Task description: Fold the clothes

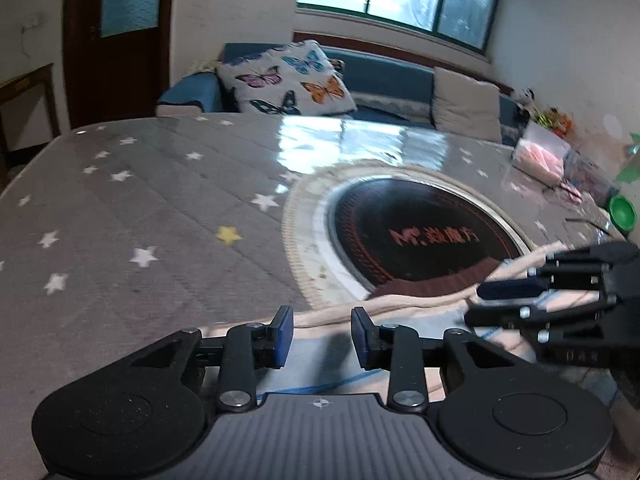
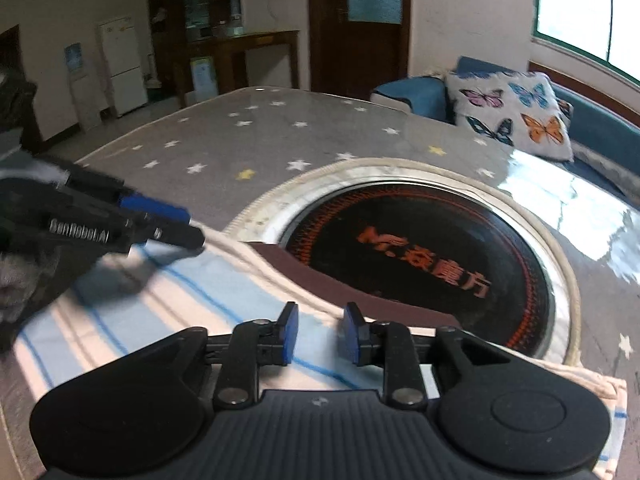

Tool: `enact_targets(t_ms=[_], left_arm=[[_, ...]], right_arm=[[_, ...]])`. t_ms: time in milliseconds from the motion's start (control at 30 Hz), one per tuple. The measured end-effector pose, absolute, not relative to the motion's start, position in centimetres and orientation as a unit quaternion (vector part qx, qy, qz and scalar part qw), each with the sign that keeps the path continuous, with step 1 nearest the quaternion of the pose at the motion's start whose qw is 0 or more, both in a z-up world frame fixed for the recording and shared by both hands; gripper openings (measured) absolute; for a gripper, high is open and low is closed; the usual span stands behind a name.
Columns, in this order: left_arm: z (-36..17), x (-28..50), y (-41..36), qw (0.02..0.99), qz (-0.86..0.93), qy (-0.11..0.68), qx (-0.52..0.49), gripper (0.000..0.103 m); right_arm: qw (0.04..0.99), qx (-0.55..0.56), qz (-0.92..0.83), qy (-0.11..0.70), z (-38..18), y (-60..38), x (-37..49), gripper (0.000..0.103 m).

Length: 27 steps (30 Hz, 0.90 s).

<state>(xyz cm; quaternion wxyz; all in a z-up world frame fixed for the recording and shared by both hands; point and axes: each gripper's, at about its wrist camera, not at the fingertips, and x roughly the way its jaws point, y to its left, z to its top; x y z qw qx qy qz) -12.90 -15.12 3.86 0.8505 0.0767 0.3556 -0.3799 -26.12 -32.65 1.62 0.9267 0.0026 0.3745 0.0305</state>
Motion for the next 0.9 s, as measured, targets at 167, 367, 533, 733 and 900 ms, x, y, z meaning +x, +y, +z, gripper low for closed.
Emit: enact_targets(t_ms=[167,367,533,733,900], left_arm=[[4.6,-12.8,-11.5,0.862,-0.349,0.364,0.057,0.047],[4.6,-13.8,-7.6,0.867,-0.318,0.381,0.039,0.055],[4.4,-14.7,-5.3,0.870,-0.297,0.394,0.022,0.056],[4.5,-15.7,-3.5,0.869,-0.287,0.403,-0.001,0.059],[4.6,-16.4,-3.0,0.861,-0.295,0.413,-0.029,0.063]], right_arm=[[0.922,-0.013,0.029,0.385,0.9,-31.4,-25.5,0.026],[0.925,-0.041,0.075,0.371,2.8,-28.2,-27.2,0.027],[0.913,-0.057,0.160,0.370,3.4,-23.3,-28.9,0.027],[0.889,-0.100,0.251,0.369,2.9,-17.1,-30.4,0.042],[0.886,-0.159,0.254,0.354,2.1,-13.9,-31.3,0.043]])
